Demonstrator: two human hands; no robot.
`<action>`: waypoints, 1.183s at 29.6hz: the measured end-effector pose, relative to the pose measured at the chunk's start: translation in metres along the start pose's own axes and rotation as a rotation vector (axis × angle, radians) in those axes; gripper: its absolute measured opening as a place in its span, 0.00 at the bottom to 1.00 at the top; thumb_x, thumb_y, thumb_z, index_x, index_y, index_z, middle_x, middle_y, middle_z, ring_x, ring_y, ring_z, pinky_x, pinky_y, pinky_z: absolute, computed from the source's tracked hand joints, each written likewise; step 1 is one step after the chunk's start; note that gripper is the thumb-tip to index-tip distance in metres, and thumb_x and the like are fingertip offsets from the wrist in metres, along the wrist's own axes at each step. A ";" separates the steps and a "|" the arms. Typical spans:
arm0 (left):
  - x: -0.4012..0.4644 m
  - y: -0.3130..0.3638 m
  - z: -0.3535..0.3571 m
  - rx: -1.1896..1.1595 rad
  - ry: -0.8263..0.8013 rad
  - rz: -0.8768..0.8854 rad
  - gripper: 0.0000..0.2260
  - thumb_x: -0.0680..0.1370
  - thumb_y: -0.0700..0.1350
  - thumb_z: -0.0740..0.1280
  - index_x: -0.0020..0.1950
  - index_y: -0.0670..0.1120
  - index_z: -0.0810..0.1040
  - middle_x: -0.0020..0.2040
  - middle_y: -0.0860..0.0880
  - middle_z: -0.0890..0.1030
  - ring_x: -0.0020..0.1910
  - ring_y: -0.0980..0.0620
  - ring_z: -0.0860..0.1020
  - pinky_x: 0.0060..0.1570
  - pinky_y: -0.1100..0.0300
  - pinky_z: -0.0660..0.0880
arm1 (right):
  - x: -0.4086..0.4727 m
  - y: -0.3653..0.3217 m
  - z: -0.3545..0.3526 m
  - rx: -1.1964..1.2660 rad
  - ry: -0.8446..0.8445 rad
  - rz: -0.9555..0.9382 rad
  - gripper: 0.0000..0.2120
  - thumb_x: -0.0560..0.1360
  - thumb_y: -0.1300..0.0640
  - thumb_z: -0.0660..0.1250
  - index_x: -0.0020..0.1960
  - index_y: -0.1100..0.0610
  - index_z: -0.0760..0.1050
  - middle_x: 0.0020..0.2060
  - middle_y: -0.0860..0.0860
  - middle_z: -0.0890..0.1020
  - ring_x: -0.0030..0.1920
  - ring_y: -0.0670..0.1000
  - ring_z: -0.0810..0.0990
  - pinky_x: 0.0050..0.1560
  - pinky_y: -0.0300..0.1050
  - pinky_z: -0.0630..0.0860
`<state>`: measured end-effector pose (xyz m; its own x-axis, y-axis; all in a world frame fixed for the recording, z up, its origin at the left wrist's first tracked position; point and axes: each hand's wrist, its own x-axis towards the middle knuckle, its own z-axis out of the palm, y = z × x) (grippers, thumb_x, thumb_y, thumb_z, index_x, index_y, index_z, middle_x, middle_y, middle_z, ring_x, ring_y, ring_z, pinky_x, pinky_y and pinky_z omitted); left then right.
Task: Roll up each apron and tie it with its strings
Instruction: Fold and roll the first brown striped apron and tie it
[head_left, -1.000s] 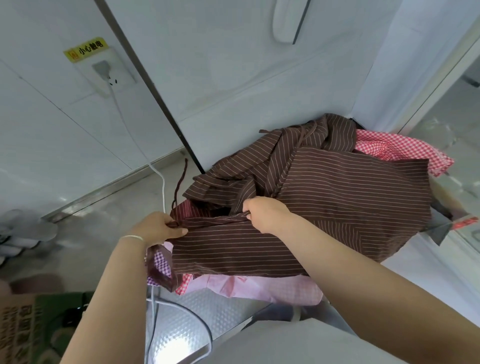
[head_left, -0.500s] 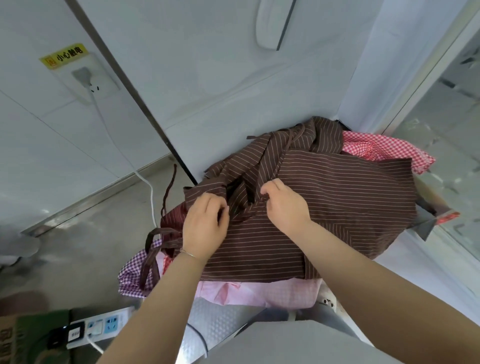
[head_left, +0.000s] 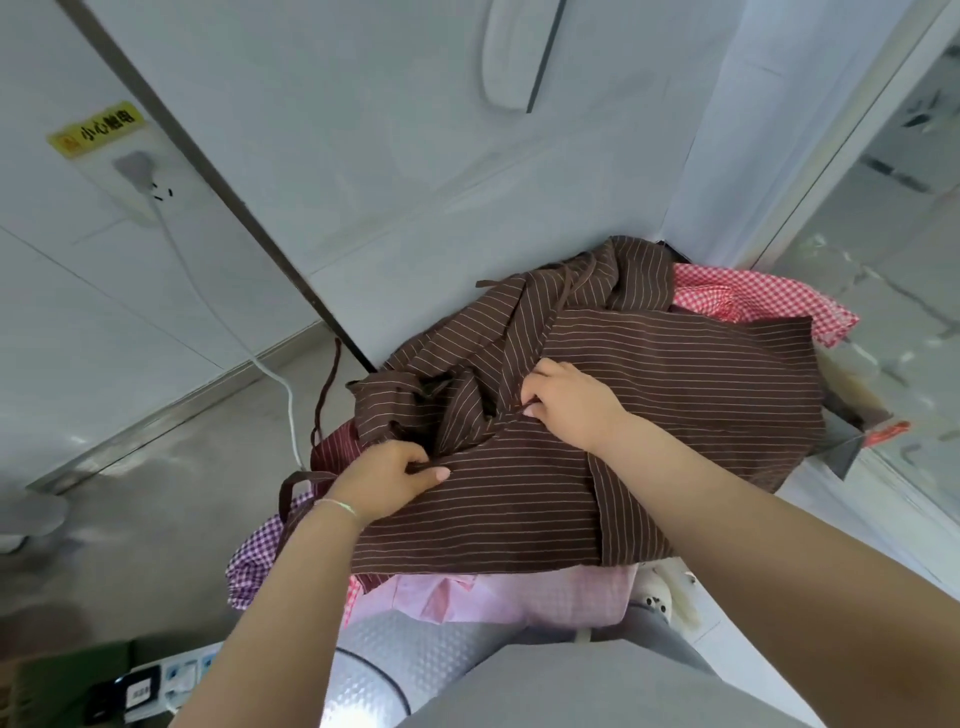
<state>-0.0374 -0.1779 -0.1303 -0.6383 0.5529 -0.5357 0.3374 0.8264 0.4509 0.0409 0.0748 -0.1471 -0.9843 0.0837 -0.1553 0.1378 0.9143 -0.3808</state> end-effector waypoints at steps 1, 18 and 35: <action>-0.001 -0.005 -0.005 -0.019 0.061 -0.006 0.10 0.76 0.58 0.66 0.42 0.53 0.79 0.41 0.55 0.80 0.43 0.57 0.78 0.46 0.58 0.76 | 0.000 -0.001 0.002 -0.004 0.009 -0.010 0.09 0.80 0.54 0.63 0.59 0.53 0.76 0.60 0.50 0.73 0.59 0.51 0.71 0.56 0.48 0.75; -0.007 -0.019 0.028 0.025 0.518 0.282 0.21 0.78 0.61 0.54 0.31 0.50 0.71 0.25 0.54 0.71 0.25 0.55 0.70 0.25 0.62 0.65 | 0.012 0.003 0.005 -0.063 0.057 -0.018 0.12 0.80 0.60 0.62 0.62 0.56 0.70 0.64 0.55 0.66 0.42 0.49 0.72 0.44 0.48 0.79; 0.008 0.078 0.150 0.840 0.076 0.670 0.33 0.77 0.42 0.62 0.78 0.54 0.51 0.79 0.48 0.54 0.77 0.41 0.52 0.69 0.36 0.41 | -0.124 0.044 0.072 1.012 0.822 1.443 0.15 0.80 0.53 0.59 0.64 0.58 0.70 0.58 0.54 0.75 0.54 0.55 0.76 0.55 0.46 0.70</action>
<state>0.0874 -0.0928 -0.2062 -0.1788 0.9361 -0.3029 0.9830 0.1831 -0.0144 0.1768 0.0762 -0.2107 0.1470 0.8535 -0.5000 0.4681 -0.5053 -0.7250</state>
